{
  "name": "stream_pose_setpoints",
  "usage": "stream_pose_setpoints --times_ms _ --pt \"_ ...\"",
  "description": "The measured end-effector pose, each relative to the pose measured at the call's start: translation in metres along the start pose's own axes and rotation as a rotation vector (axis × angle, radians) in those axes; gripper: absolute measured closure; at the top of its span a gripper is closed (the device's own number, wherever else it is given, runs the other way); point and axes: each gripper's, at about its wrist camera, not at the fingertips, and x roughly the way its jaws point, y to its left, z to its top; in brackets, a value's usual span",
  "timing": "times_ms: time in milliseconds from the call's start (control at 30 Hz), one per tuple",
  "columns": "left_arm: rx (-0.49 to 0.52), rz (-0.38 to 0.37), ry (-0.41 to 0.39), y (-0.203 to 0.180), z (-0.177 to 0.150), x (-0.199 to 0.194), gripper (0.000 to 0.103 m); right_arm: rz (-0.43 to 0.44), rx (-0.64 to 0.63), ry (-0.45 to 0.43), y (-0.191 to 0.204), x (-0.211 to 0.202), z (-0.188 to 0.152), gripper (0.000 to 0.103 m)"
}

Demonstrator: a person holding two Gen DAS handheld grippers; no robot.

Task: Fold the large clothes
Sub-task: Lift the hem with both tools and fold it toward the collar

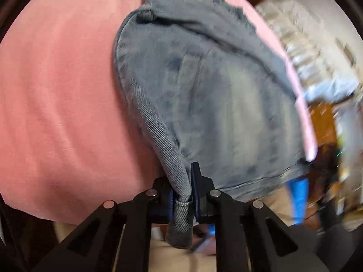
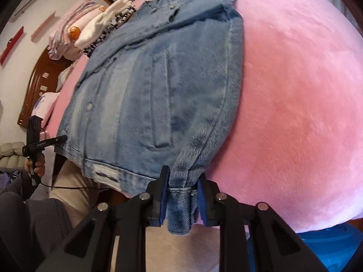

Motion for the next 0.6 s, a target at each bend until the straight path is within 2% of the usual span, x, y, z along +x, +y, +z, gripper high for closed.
stream_pose_setpoints --times_ms 100,200,333,367,467,533,600 --pt "-0.033 -0.099 -0.078 -0.014 0.013 -0.018 0.093 0.059 -0.001 -0.049 0.009 -0.014 0.011 0.082" --pt "-0.105 -0.227 -0.196 -0.028 0.036 -0.039 0.094 0.142 0.02 -0.126 0.017 -0.029 0.028 0.082" --pt "-0.17 -0.298 -0.31 -0.039 0.079 -0.055 0.094 0.242 0.058 -0.249 0.025 -0.048 0.069 0.083" --pt "-0.184 -0.304 -0.334 -0.041 0.095 -0.059 0.094 0.266 0.068 -0.286 0.026 -0.054 0.084 0.082" --pt "-0.208 -0.262 -0.417 -0.042 0.146 -0.069 0.094 0.3 0.085 -0.384 0.025 -0.069 0.131 0.083" --pt "-0.263 -0.246 -0.469 -0.033 0.181 -0.073 0.094 0.28 0.099 -0.433 0.023 -0.075 0.167 0.083" --pt "-0.29 -0.193 -0.525 -0.023 0.217 -0.074 0.096 0.234 0.155 -0.482 0.014 -0.076 0.207 0.082"
